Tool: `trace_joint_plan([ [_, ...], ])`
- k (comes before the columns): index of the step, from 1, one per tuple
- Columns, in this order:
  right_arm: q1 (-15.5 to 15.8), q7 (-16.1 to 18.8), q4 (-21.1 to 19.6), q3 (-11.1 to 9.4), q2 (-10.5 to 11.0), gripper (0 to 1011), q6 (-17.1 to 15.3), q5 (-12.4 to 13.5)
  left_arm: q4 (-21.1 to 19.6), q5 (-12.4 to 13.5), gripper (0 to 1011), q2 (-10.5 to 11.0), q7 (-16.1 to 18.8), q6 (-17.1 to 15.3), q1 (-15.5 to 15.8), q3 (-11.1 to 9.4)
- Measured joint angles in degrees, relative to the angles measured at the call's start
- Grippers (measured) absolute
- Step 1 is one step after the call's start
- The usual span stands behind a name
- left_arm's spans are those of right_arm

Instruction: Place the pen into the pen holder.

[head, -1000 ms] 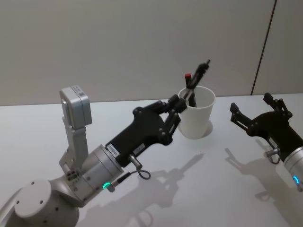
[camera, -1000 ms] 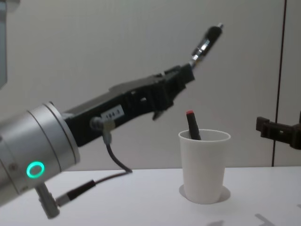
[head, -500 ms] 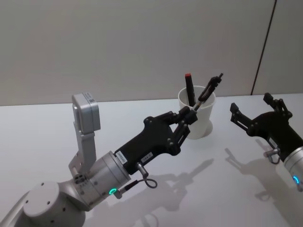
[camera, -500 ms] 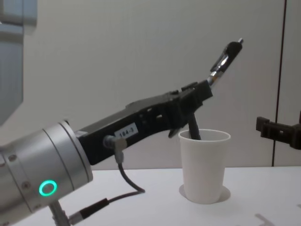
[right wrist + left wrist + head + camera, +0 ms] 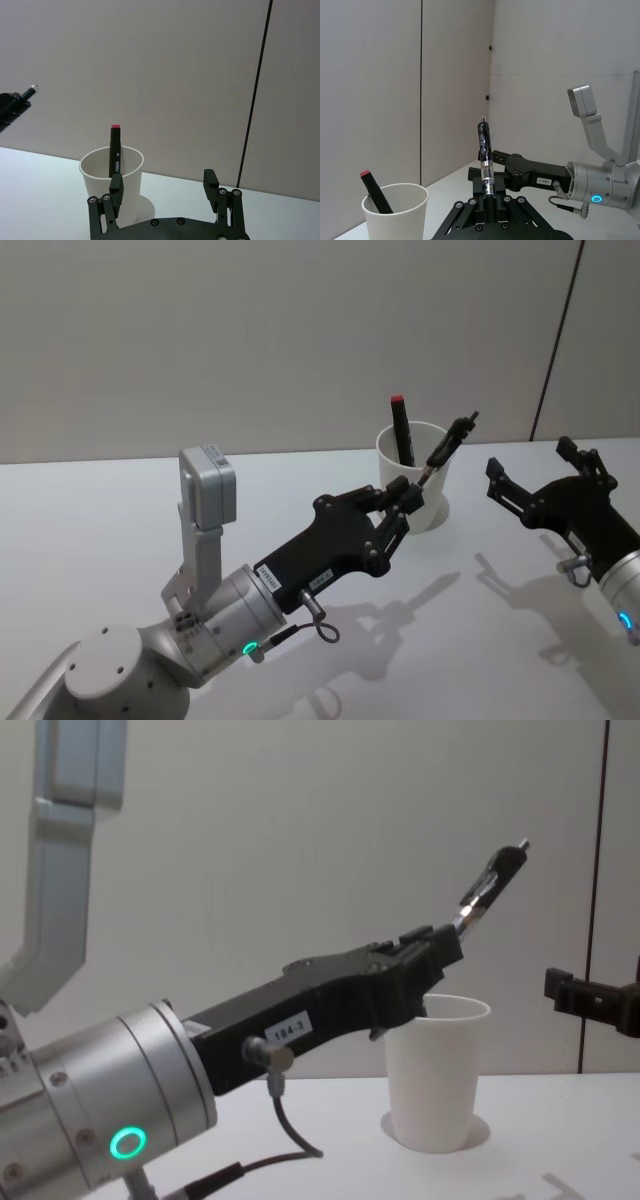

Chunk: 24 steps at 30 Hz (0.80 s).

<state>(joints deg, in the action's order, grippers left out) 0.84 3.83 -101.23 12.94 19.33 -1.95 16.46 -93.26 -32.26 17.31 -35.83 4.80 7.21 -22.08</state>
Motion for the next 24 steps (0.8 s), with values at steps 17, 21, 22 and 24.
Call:
trace_joint_plan([
  [17,0.0,0.0,0.0,0.0,0.0,1001,0.0,0.0,1.2,1.8,128,-0.5,0.8,0.8,0.5,-0.5],
  [21,0.1,0.4,-0.5,-0.1,0.0,1001,-0.4,0.6,1.3,1.9,128,-0.5,0.9,0.9,0.6,-0.6],
  [22,0.1,0.4,-0.5,-0.1,0.0,1001,-0.4,0.6,1.3,2.0,128,-0.6,0.9,0.9,0.6,-0.6],
  [24,0.1,0.9,-1.0,-0.2,0.1,1001,-1.1,1.4,1.3,2.0,128,-0.6,0.9,0.9,0.6,-0.6],
])
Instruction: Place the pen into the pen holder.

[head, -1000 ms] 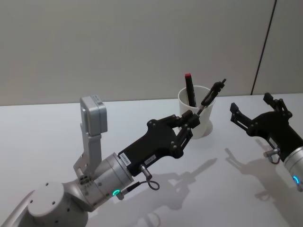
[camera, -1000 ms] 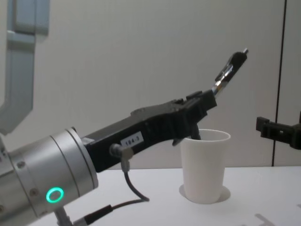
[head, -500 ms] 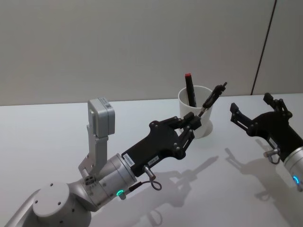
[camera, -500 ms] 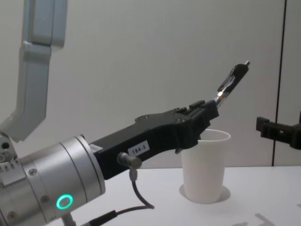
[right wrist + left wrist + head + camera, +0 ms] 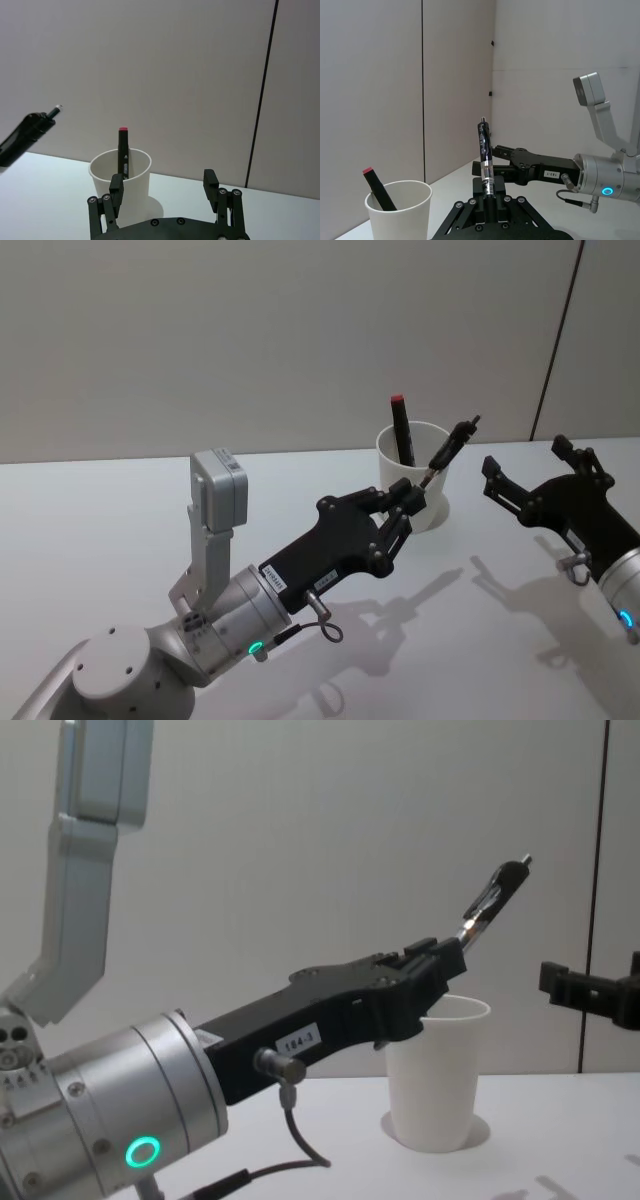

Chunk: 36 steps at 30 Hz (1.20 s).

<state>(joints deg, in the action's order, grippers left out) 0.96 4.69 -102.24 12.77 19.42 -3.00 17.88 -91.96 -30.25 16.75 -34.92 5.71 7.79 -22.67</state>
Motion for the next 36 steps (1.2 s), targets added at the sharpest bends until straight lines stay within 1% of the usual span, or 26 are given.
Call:
trace_joint_plan([
  [7,0.3,1.0,-2.5,-0.6,0.4,1001,-3.4,4.3,0.1,0.1,128,0.0,0.0,0.0,0.0,-0.1],
  [8,0.4,1.2,-3.2,-0.8,0.5,1001,-4.3,5.4,0.1,0.1,128,0.0,0.0,0.1,0.0,-0.1],
  [9,0.4,1.2,-3.5,-0.9,0.6,1001,-4.8,6.0,0.1,0.2,128,0.0,0.1,0.1,0.0,-0.1],
  [10,0.6,1.4,-4.3,-1.2,0.9,1001,-5.9,7.3,0.1,0.2,127,-0.1,0.1,0.1,0.1,-0.1],
  [11,0.6,1.4,-4.3,-1.2,0.9,1001,-5.9,7.3,0.1,0.2,127,-0.1,0.1,0.1,0.1,-0.1],
  [15,0.9,1.6,-6.3,-2.1,1.7,1001,-9.0,11.1,0.1,0.2,127,-0.1,0.1,0.1,0.1,-0.1],
  [16,1.1,1.6,-6.9,-2.5,2.1,1001,-10.0,12.4,0.1,0.2,128,-0.1,0.1,0.1,0.1,-0.1],
  [18,1.2,1.6,-7.4,-2.8,2.4,1001,-11.0,13.6,0.1,0.2,128,-0.1,0.1,0.1,0.1,-0.1],
  [19,1.3,1.7,-7.9,-3.2,2.8,1001,-12.3,15.2,0.1,0.2,128,-0.1,0.1,0.1,0.1,-0.1],
  [20,1.3,1.7,-7.9,-3.2,2.8,1001,-12.3,15.2,0.2,0.2,128,-0.1,0.1,0.1,0.1,-0.1],
  [21,1.5,1.8,-8.4,-3.6,3.2,1001,-13.5,16.7,0.2,0.2,128,-0.1,0.1,0.1,0.1,-0.1],
  [23,1.6,1.8,-8.8,-3.9,3.6,1001,-14.8,18.1,0.2,0.3,128,-0.1,0.1,0.1,0.1,-0.1],
  [24,1.8,2.0,-9.2,-4.3,4.0,1001,-16.0,19.5,0.2,0.3,128,-0.1,0.1,0.1,0.1,-0.1],
  [25,1.8,2.0,-9.4,-4.5,4.2,1001,-16.6,20.2,0.2,0.3,128,-0.1,0.1,0.1,0.1,-0.1],
  [26,2.0,2.1,-9.8,-4.9,4.7,1001,-17.7,21.6,0.2,0.3,128,-0.1,0.1,0.1,0.1,-0.1],
  [29,2.2,2.4,-10.2,-5.5,5.5,1001,-19.6,23.7,0.2,0.3,128,-0.1,0.1,0.1,0.1,-0.1],
  [30,2.3,2.7,-10.4,-5.9,6.0,1001,-20.9,25.4,0.2,0.3,128,-0.1,0.1,0.1,0.1,-0.1],
  [32,2.4,3.1,-10.6,-6.3,6.5,1001,-22.1,26.9,0.2,0.3,128,-0.1,0.1,0.1,0.1,-0.1],
  [33,2.5,3.4,-10.8,-6.7,7.1,1001,-23.1,28.2,0.2,0.3,127,-0.1,0.1,0.1,0.1,-0.1],
  [36,2.6,4.1,-11.0,-7.1,7.7,1001,-24.3,30.1,0.2,0.3,128,-0.1,0.1,0.1,0.1,-0.1],
])
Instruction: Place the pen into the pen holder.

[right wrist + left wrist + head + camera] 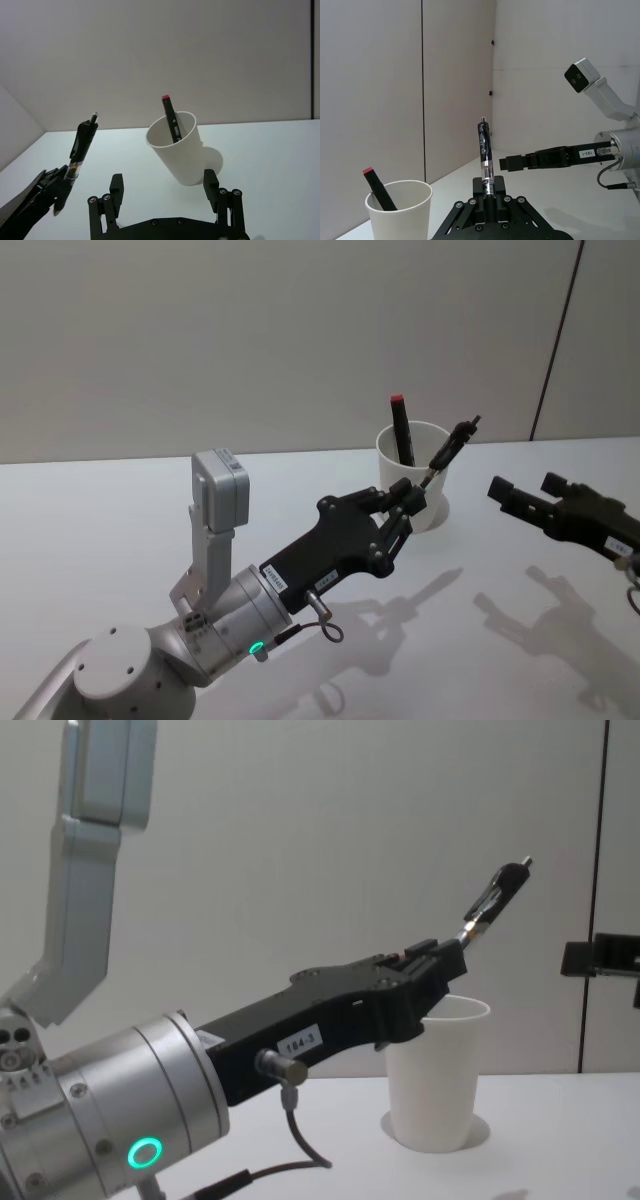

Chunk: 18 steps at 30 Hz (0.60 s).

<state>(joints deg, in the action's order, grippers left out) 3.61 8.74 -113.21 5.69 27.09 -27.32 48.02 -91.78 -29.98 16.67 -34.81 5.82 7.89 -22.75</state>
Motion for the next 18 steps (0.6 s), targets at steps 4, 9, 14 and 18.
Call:
trace_joint_plan([
  [4,0.1,1.4,-0.2,-0.7,1.1,1001,-2.3,4.0,0.0,0.0,128,0.0,0.0,0.0,0.0,0.0],
  [9,-0.1,2.3,-0.3,-1.3,1.8,1001,-4.1,7.8,0.0,0.0,128,0.0,0.0,0.0,0.0,0.0],
  [14,-0.5,2.8,-0.4,-1.8,2.3,1001,-5.9,12.8,0.0,0.0,128,0.0,0.0,0.0,0.0,0.0],
  [18,-0.7,2.6,-0.3,-2.2,2.5,1001,-7.0,16.2,0.0,0.0,128,0.0,0.0,0.0,0.0,0.0],
])
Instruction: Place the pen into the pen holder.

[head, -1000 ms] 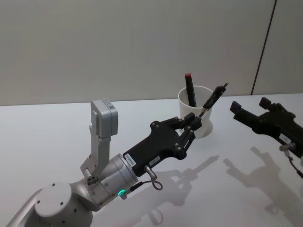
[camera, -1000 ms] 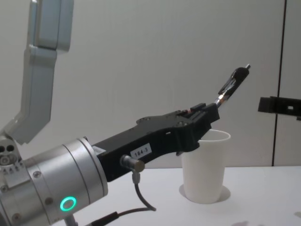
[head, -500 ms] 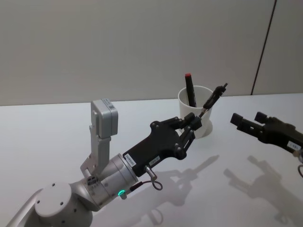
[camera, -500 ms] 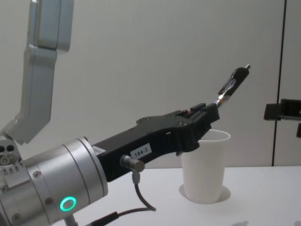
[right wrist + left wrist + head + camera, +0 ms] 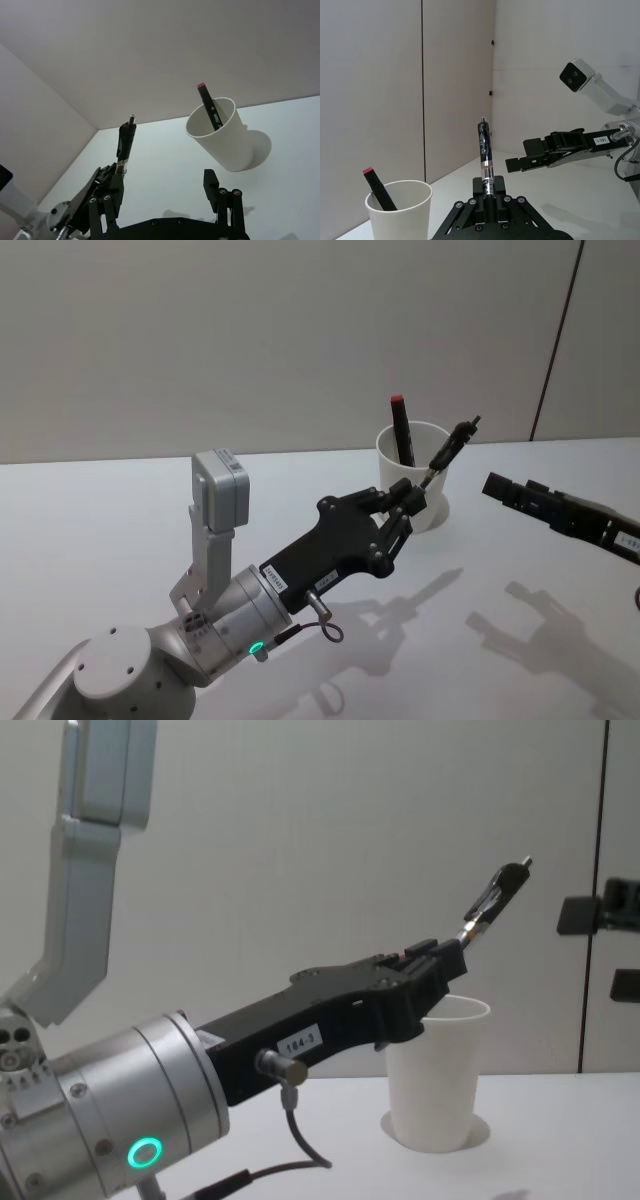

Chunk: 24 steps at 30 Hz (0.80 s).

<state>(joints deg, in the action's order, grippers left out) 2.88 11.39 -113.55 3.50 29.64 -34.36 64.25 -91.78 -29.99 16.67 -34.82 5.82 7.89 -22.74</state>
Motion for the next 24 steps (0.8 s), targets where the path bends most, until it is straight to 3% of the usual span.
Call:
trace_joint_plan([
  [12,-0.8,-2.0,0.7,-0.6,0.6,1001,-1.7,10.3,0.0,0.0,128,0.0,0.0,0.0,0.0,0.0],
  [24,-2.0,-3.6,1.1,0.4,0.3,1001,-1.4,14.9,0.0,0.0,128,0.0,0.0,0.0,0.0,0.0],
])
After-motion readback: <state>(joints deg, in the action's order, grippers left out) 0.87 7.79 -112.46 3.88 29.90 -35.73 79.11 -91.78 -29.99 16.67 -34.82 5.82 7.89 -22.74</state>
